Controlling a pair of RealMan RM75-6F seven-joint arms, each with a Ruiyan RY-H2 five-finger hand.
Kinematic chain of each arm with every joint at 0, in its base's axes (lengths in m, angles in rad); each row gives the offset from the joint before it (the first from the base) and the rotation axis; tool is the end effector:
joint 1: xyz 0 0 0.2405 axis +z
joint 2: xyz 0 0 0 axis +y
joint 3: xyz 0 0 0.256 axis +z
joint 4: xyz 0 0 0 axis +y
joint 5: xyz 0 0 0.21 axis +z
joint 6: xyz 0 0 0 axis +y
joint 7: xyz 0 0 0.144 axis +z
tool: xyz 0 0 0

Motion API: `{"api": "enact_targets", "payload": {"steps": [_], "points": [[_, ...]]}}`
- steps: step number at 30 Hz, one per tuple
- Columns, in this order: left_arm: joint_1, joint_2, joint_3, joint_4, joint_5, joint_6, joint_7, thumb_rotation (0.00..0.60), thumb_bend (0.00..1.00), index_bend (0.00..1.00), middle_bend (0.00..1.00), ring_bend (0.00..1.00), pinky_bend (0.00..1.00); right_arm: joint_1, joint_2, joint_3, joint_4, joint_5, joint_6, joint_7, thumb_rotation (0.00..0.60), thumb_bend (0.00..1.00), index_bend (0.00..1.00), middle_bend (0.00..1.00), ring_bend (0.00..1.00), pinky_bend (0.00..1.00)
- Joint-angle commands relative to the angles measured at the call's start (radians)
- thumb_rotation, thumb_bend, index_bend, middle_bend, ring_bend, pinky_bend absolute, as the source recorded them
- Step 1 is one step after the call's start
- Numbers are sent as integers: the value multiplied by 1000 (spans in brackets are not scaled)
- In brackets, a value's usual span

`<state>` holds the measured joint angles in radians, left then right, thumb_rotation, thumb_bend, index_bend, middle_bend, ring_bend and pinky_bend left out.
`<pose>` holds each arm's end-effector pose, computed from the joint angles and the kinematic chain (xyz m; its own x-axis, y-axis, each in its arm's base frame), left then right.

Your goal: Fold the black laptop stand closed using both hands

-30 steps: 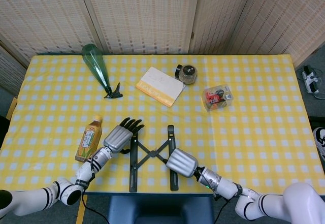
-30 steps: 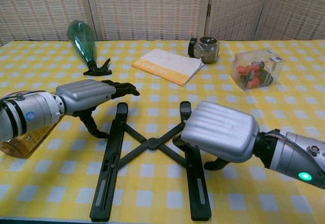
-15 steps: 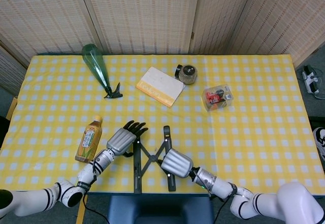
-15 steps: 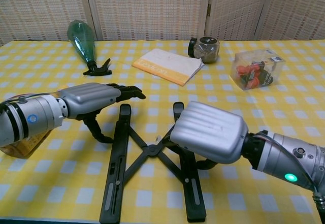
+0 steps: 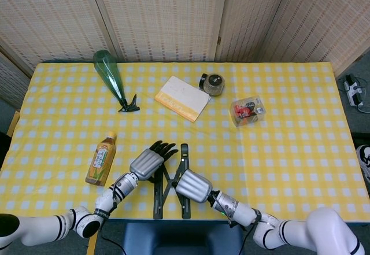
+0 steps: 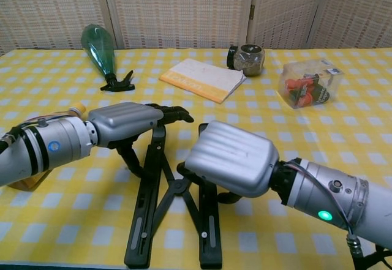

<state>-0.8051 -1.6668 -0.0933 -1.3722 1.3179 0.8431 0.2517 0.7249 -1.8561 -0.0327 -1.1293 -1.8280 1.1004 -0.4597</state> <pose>-0.1231 0.3172 -0.0745 0.5482 0.3221 0.7718 0.7452 -0.6070 -0.2760 -0.1144 -0.2556 -0.1123 0.6850 0.2113 0.6973 -0.2588 -0.8241 0.5039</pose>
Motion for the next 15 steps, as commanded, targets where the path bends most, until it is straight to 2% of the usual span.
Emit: {"api": "enact_targets", "payload": {"steps": [1, 5, 8, 12, 13, 15], "points": [[-2, -3, -2, -3, -4, 2, 5, 600, 214, 0, 0, 0, 0, 3, -8, 1, 5, 1, -1, -1, 600, 133, 612, 824, 876, 939], [3, 10, -5, -9, -8, 15, 8, 600, 212, 0, 0, 0, 0, 4, -1, -1, -8, 0, 6, -2, 600, 133, 610, 811, 866, 939], [14, 44, -10, -30, -9, 33, -4, 600, 212, 0, 0, 0, 0, 5, 45, -7, -62, -6, 12, -9, 600, 134, 562, 778, 836, 934], [33, 99, -17, -62, -3, 68, -25, 600, 212, 0, 0, 0, 0, 33, 140, -2, -208, 15, -52, -9, 600, 133, 412, 663, 739, 897], [36, 110, -18, -68, -3, 72, -30, 600, 212, 0, 0, 0, 0, 45, 162, 3, -247, 30, -86, -7, 600, 134, 361, 612, 703, 863], [44, 132, -20, -82, -7, 79, -42, 600, 212, 0, 0, 0, 0, 86, 220, 15, -341, 79, -198, -7, 600, 133, 233, 485, 611, 731]]}}
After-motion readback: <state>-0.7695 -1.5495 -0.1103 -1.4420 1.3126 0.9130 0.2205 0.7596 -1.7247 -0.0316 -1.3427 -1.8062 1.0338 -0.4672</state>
